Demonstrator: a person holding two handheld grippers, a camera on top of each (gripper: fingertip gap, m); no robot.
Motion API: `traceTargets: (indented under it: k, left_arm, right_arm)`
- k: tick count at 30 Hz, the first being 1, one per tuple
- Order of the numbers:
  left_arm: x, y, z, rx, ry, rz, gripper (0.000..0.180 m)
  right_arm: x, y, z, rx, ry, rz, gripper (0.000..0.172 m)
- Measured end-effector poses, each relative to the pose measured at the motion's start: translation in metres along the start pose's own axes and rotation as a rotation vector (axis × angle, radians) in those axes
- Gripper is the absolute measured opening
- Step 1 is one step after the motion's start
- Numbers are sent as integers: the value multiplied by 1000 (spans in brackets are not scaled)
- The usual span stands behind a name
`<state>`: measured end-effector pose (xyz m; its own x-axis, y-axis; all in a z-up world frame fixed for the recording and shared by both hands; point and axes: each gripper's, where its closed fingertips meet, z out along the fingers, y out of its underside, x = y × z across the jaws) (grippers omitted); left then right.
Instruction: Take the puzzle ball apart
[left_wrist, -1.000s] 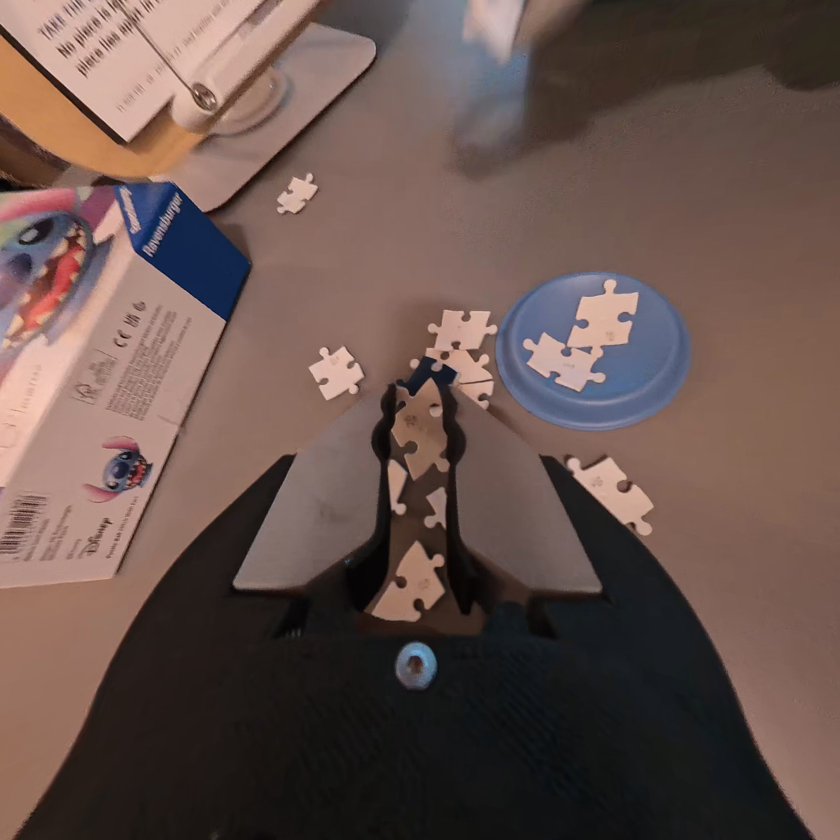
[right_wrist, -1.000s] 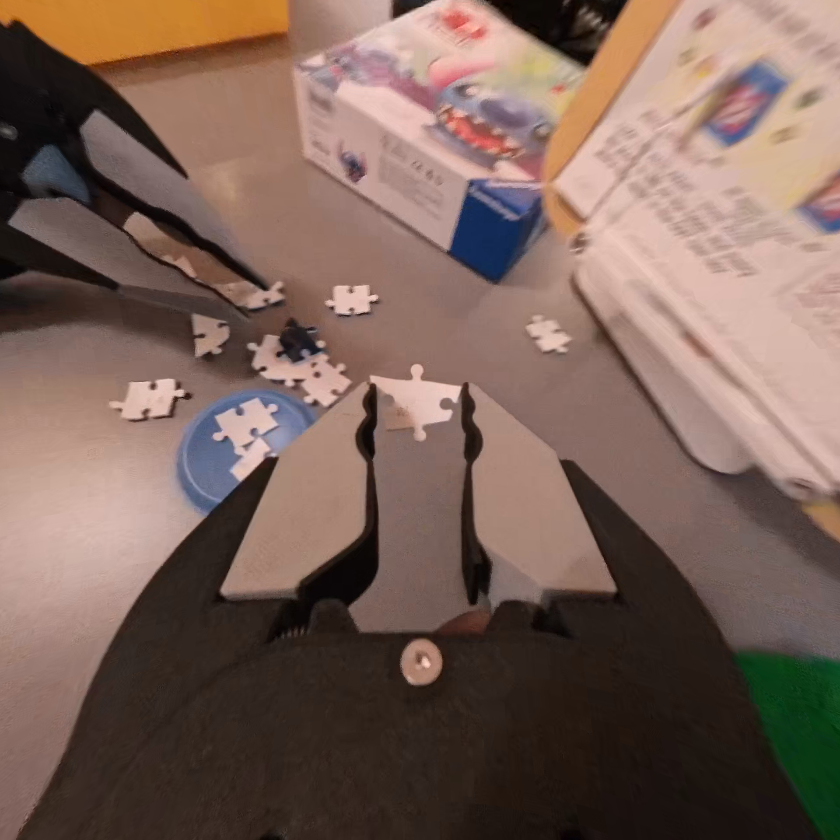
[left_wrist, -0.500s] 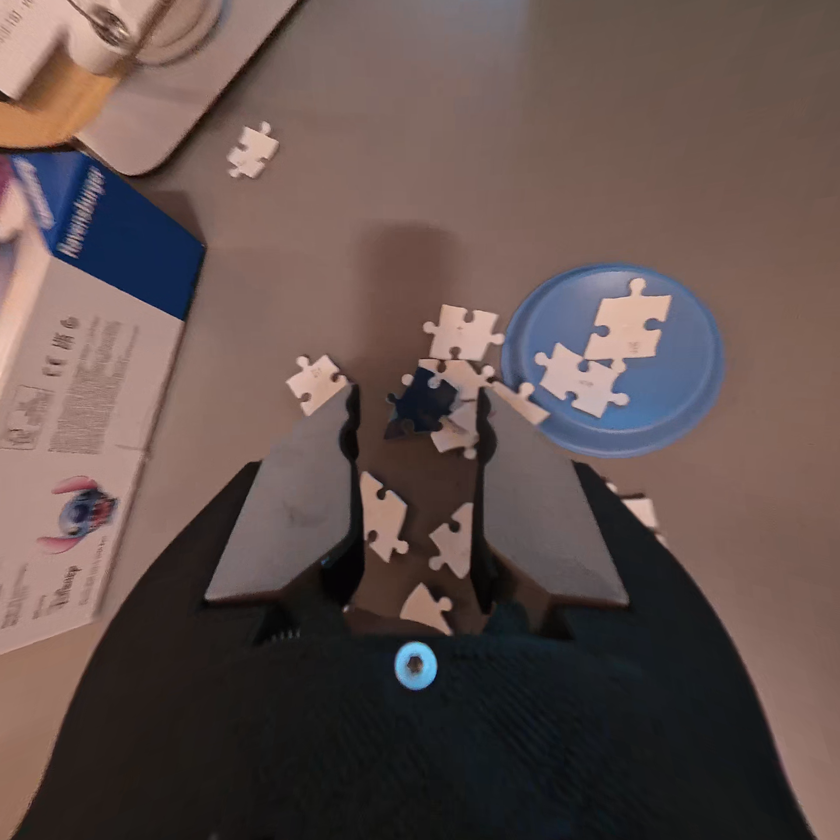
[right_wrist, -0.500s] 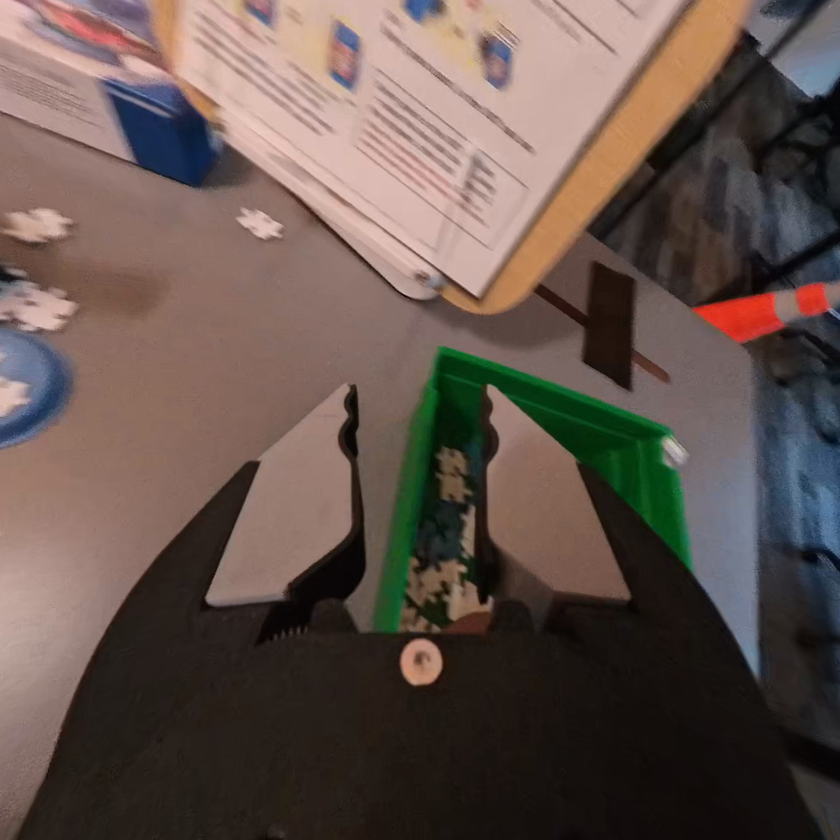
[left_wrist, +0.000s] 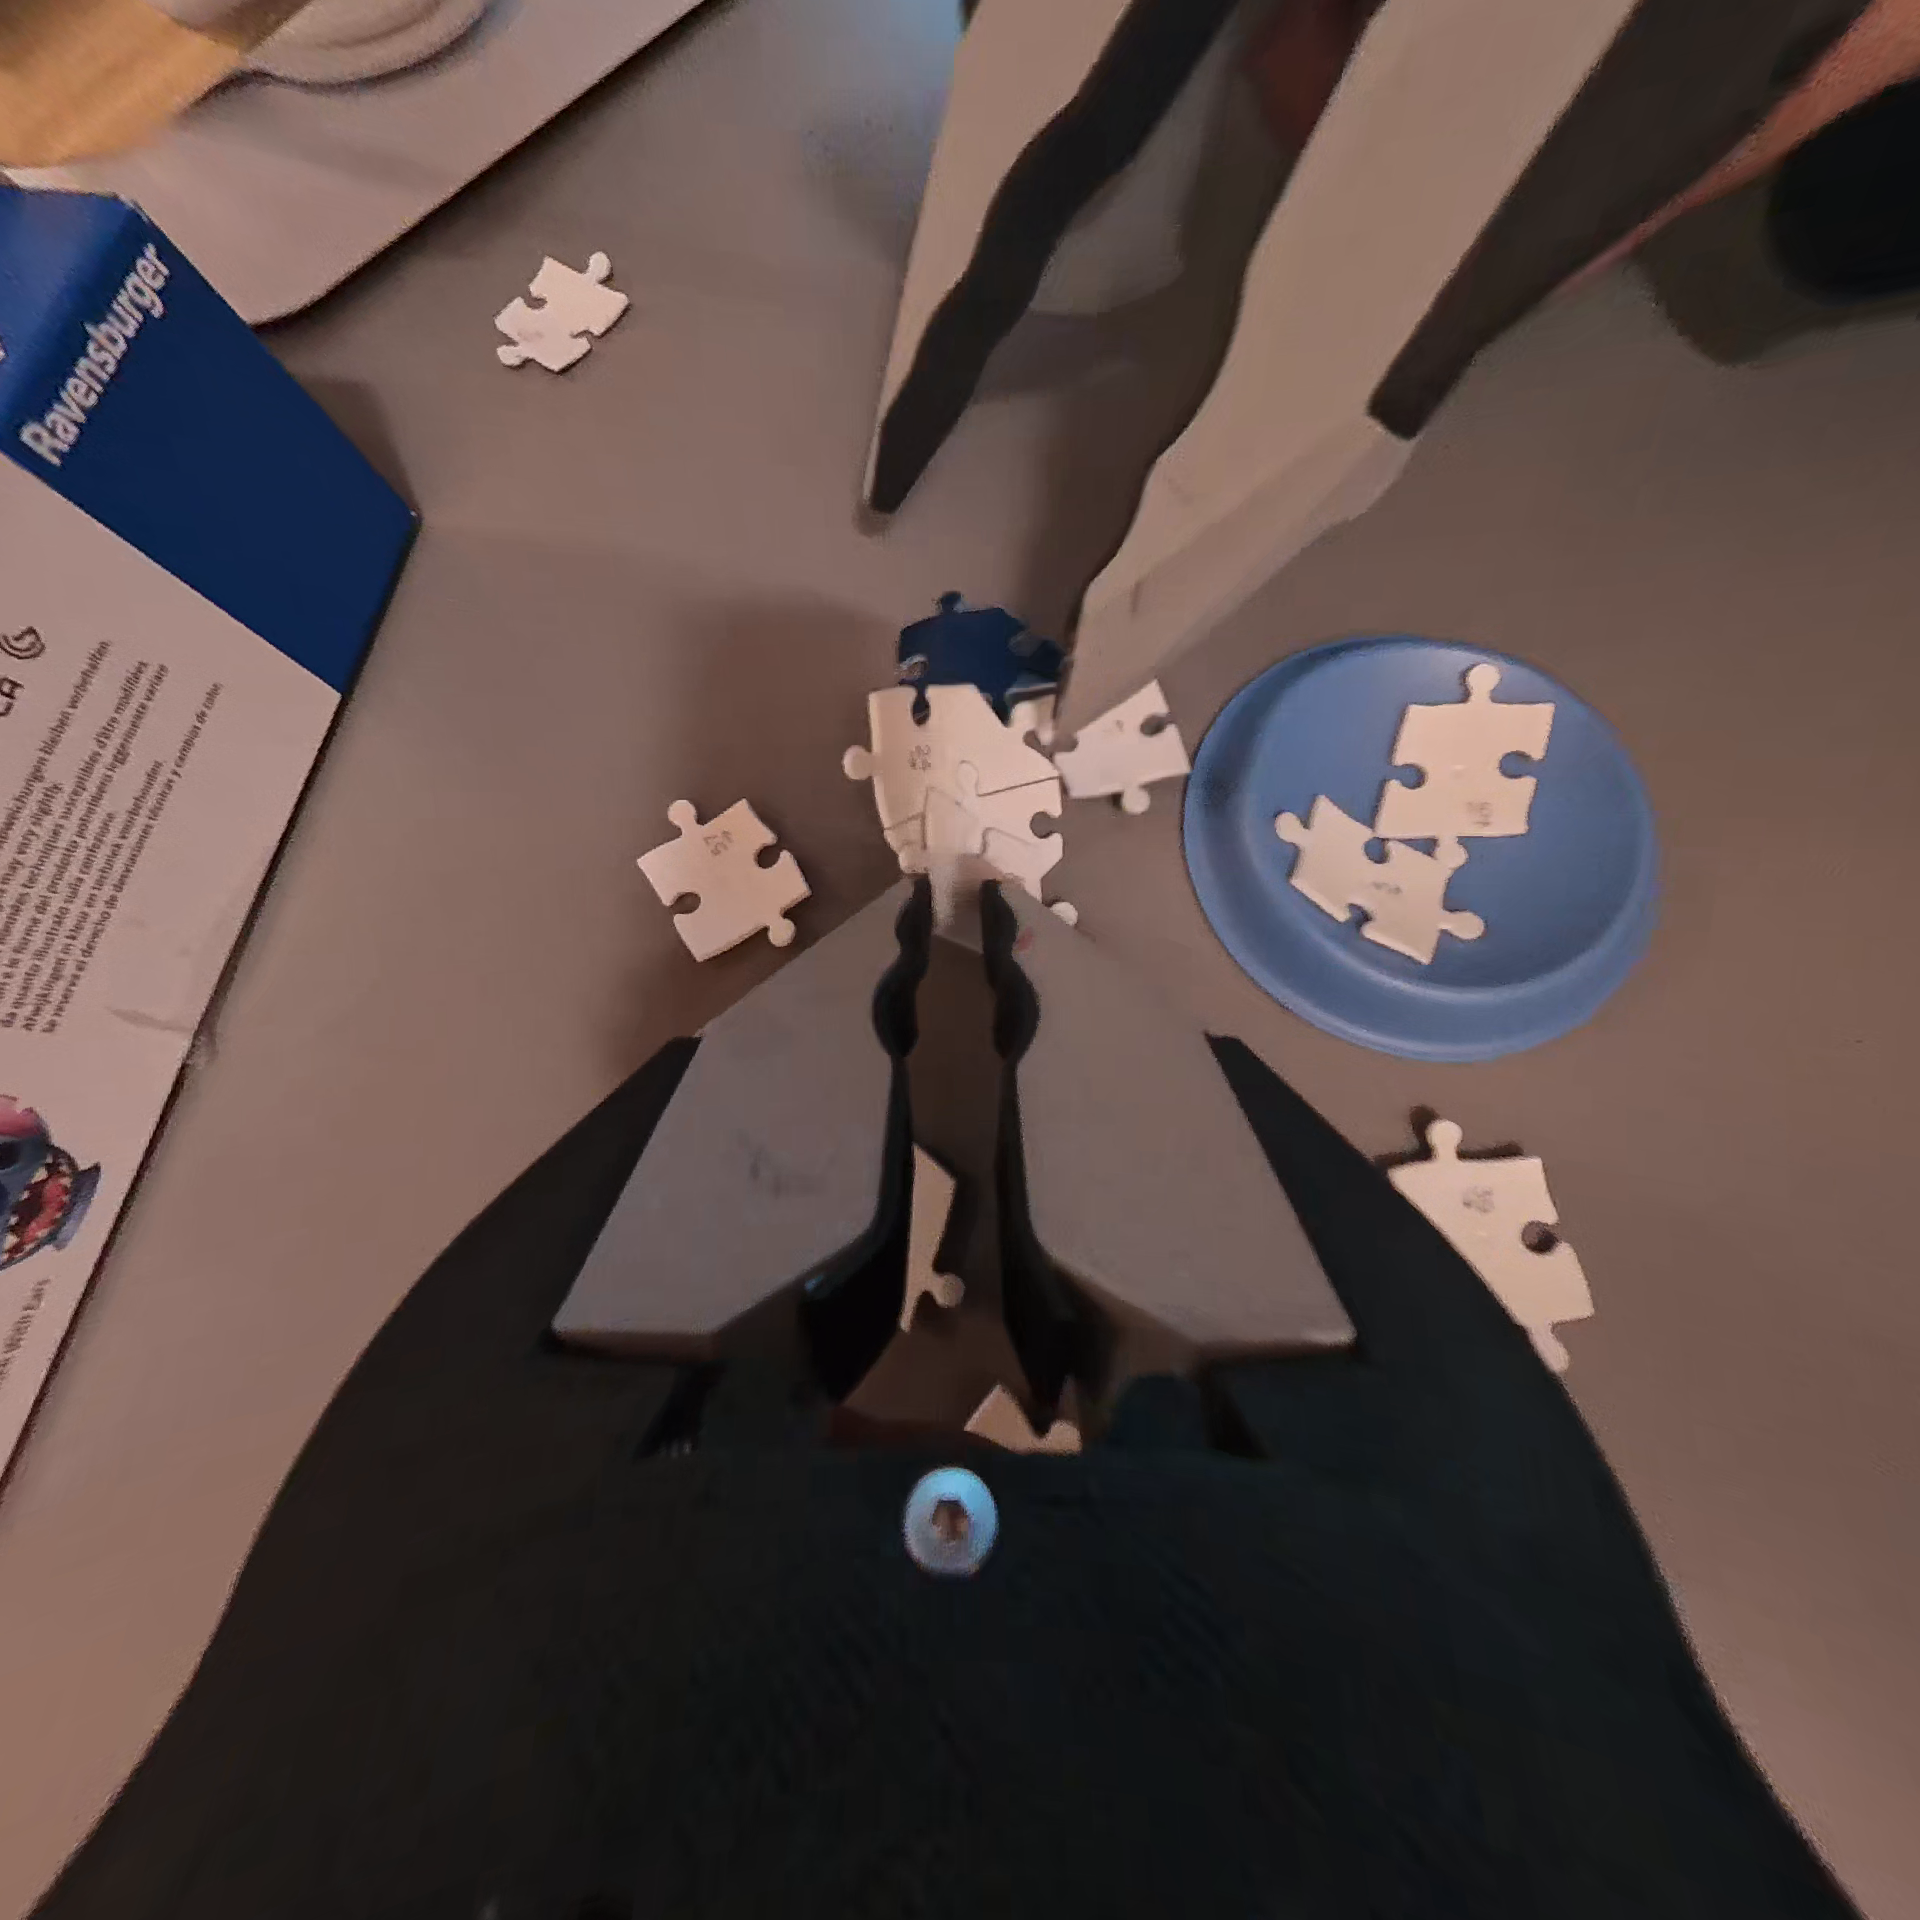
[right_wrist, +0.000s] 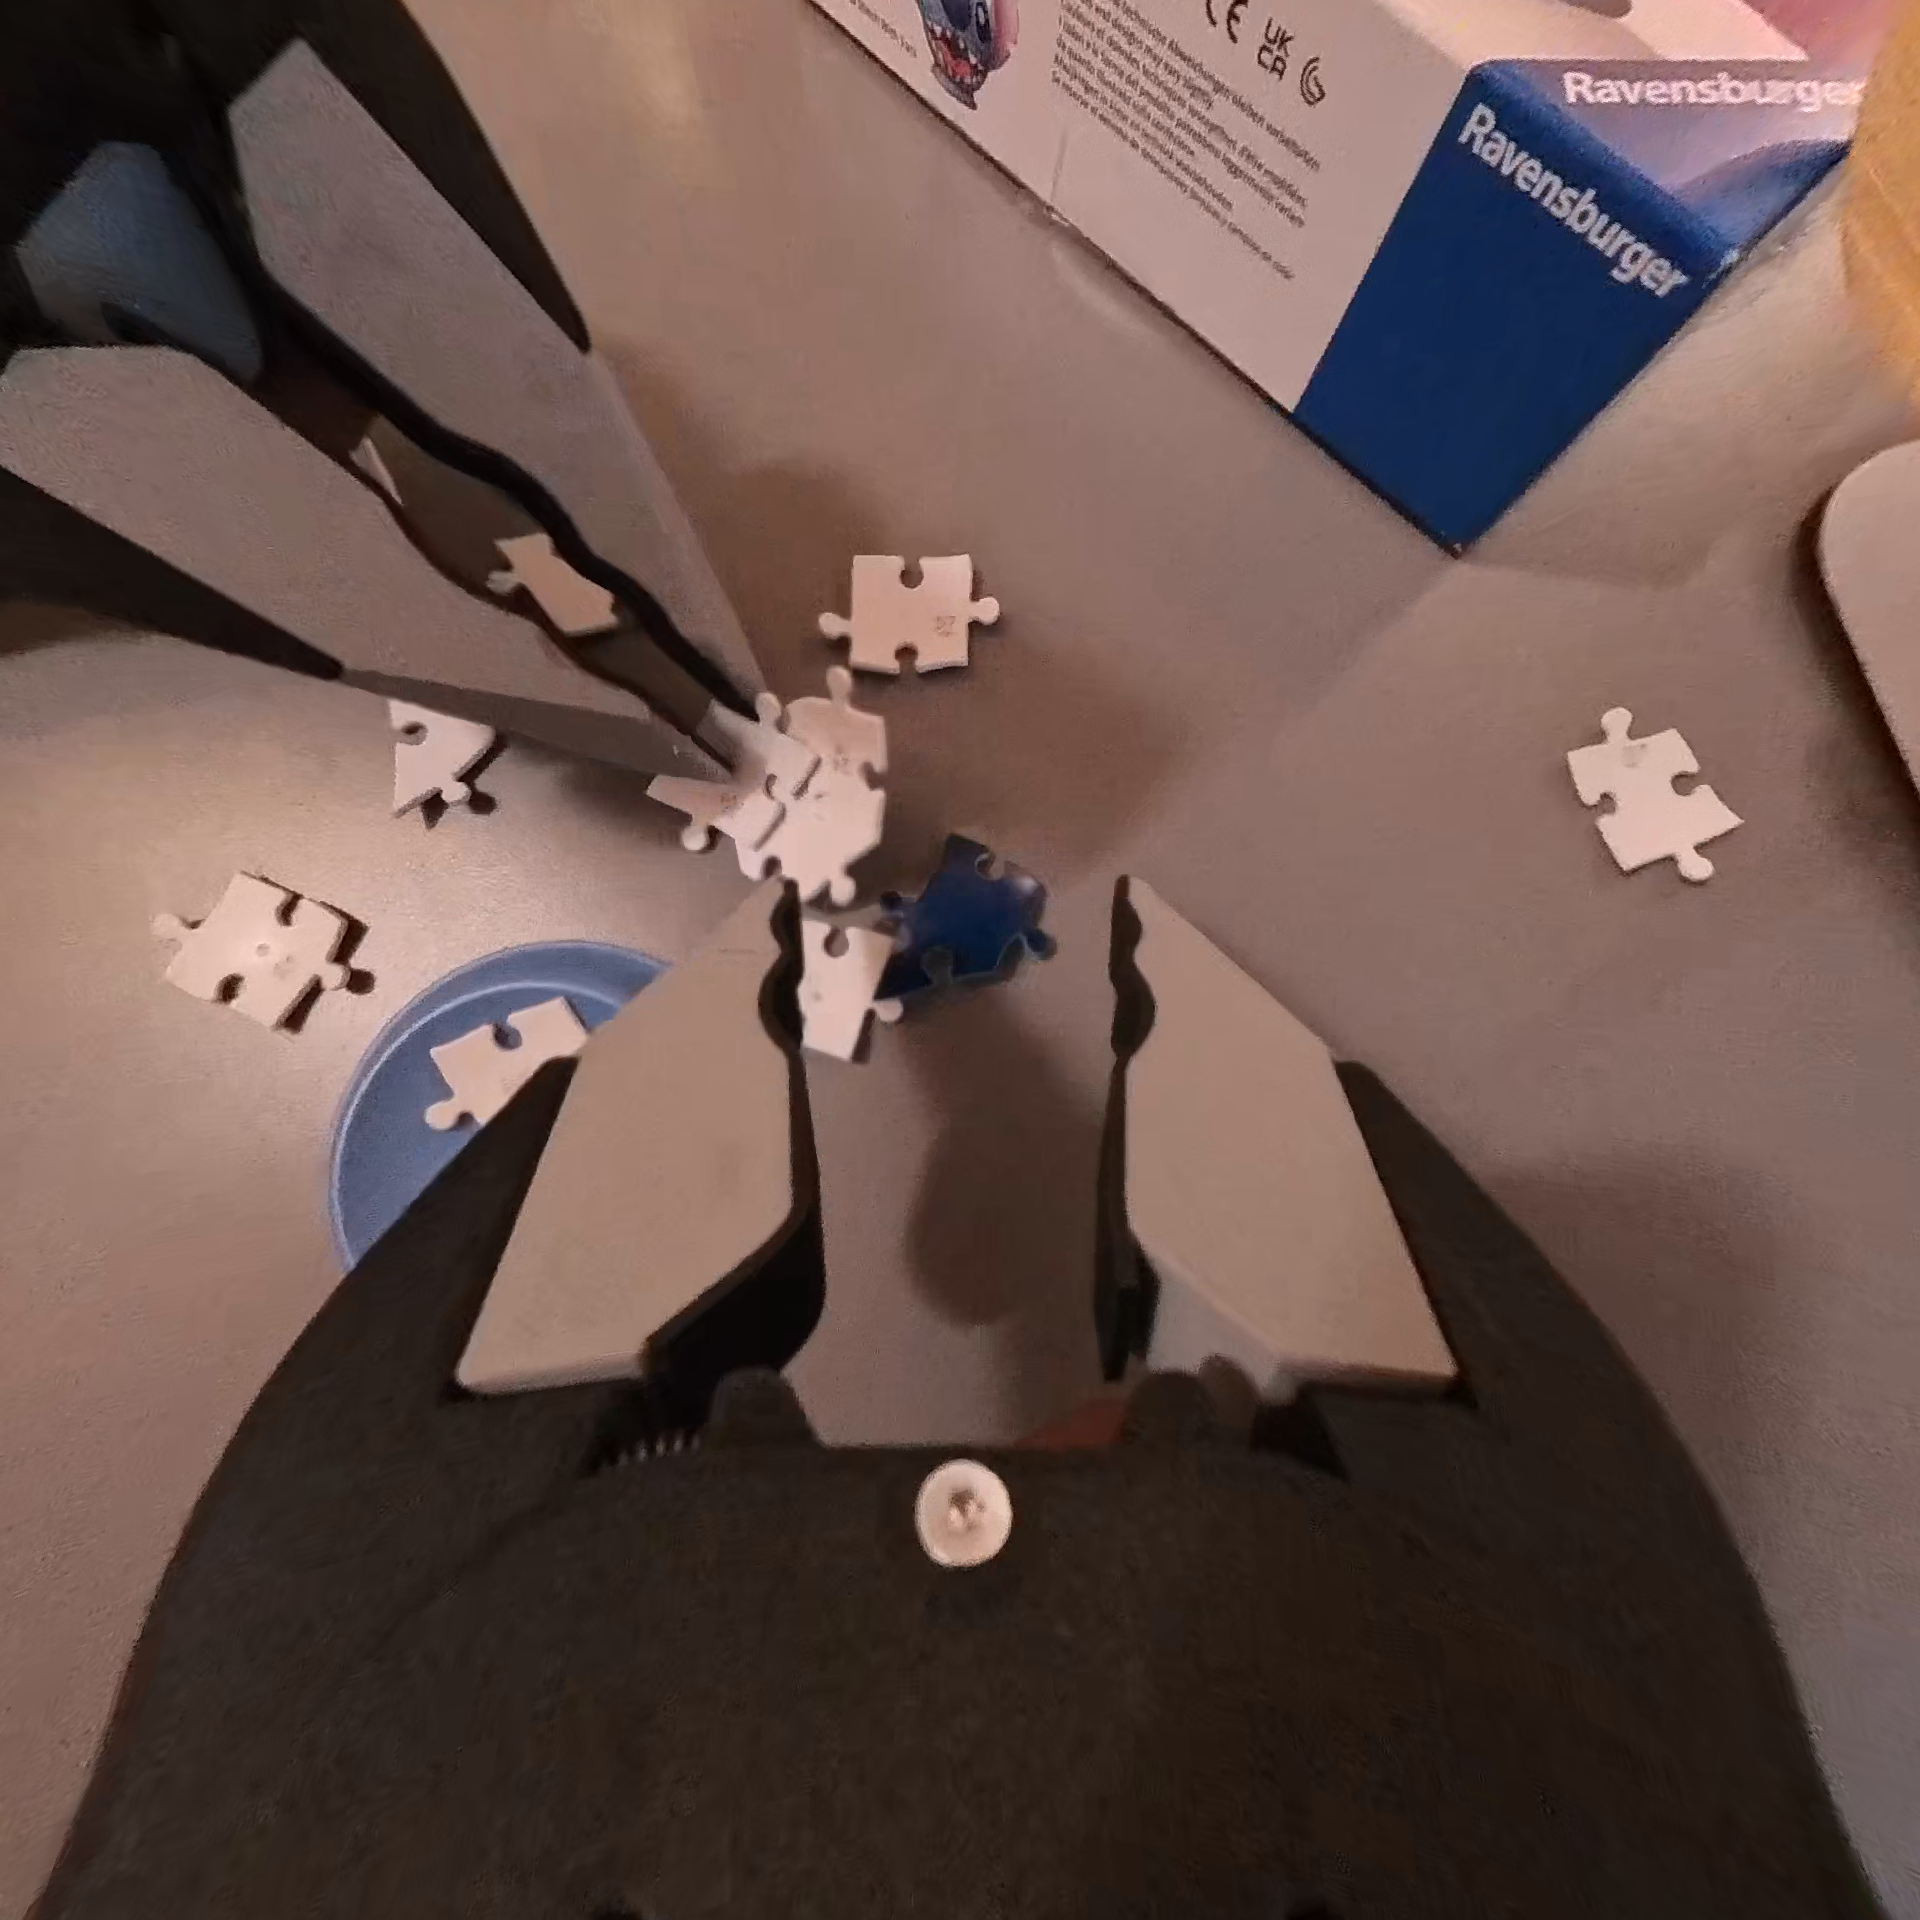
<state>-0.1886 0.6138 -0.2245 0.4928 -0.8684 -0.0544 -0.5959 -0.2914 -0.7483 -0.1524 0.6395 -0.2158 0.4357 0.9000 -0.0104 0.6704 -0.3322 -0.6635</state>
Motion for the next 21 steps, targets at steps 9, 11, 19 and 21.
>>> traceTargets:
  k: [9, 11, 19, 21]
  left_arm:
    - [4, -11, -5, 64, -2, 26, 2]
    - [1, -12, -9, 79, -10, 18, 0]
    - [-1, -11, -8, 82, -25, 0, 0]
    - [-3, -12, -8, 89, -31, -16, 7]
  right_arm:
    - [-34, -8, 13, 47, -163, -93, 11]
    - [-32, -15, 2, 96, -125, -121, 13]
    - [-29, -15, -5, 154, -205, -10, 0]
    - [-34, -17, -10, 184, -270, 31, 0]
